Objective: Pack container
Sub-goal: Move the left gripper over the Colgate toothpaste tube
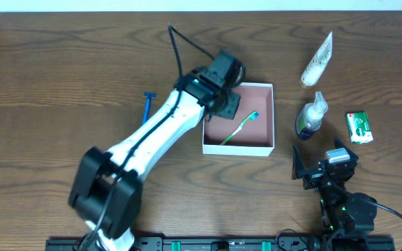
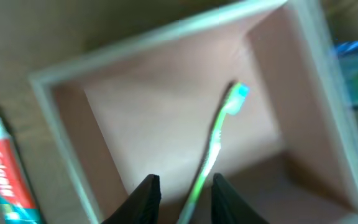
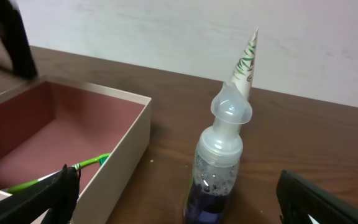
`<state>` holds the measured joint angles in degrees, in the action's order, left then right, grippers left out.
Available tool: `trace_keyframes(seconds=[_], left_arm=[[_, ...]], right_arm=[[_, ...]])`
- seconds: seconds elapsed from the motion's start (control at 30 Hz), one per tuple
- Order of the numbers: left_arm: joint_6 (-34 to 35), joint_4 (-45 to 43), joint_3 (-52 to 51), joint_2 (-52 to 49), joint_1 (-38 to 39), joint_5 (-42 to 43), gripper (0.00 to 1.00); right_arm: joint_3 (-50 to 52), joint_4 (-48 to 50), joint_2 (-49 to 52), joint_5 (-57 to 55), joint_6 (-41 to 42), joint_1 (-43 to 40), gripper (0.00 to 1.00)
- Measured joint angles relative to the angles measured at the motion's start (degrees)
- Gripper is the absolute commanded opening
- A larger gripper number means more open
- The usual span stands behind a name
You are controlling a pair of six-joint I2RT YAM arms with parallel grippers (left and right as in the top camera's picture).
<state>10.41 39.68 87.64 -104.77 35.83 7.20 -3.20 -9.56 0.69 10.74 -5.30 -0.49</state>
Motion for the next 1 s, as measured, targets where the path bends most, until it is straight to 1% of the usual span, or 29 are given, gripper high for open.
trace_keyframes(seconds=[0.1,0.13,0.17,0.2,0.3,0.4,0.5,0.6,1.0], left_arm=[[-0.42,1.97,1.75,5.35,-0.26,-1.16,0.3],[-0.61,3.02,2.05,7.28,-0.57,-1.92,0.33],[-0.92,4.24,2.23,9.29,-1.11,-2.8,0.39],[-1.36,5.66,2.43,11.17,-1.9,-3.67,0.43],[-1.44,9.79,2.73,14.86,-5.6,-5.68,0.44],[-1.46,12.85,2.73,15.63,-10.36,-6.78,0.44],[-1.6,13.09,1.6,14.58,-14.8,-7.02,0.44],[-2.78,13.11,-0.04,12.48,-17.4,-5.62,0.44],[-4.94,10.88,-0.94,-1.49,-19.3,-3.61,0.44]], right_arm=[[0.0,0.0,0.0,0.0,0.0,0.0,0.99],[0.0,0.0,0.0,0.0,0.0,0.0,0.99],[0.0,0.0,0.0,0.0,0.0,0.0,0.99],[0.0,0.0,0.0,0.0,0.0,0.0,0.99],[0.0,0.0,0.0,0.0,0.0,0.0,0.99],[0.0,0.0,-0.02,0.0,0.0,0.0,0.99],[0.0,0.0,0.0,0.0,0.0,0.0,0.99],[0.0,0.0,0.0,0.0,0.0,0.0,0.99],[0.0,0.0,0.0,0.0,0.0,0.0,0.99]])
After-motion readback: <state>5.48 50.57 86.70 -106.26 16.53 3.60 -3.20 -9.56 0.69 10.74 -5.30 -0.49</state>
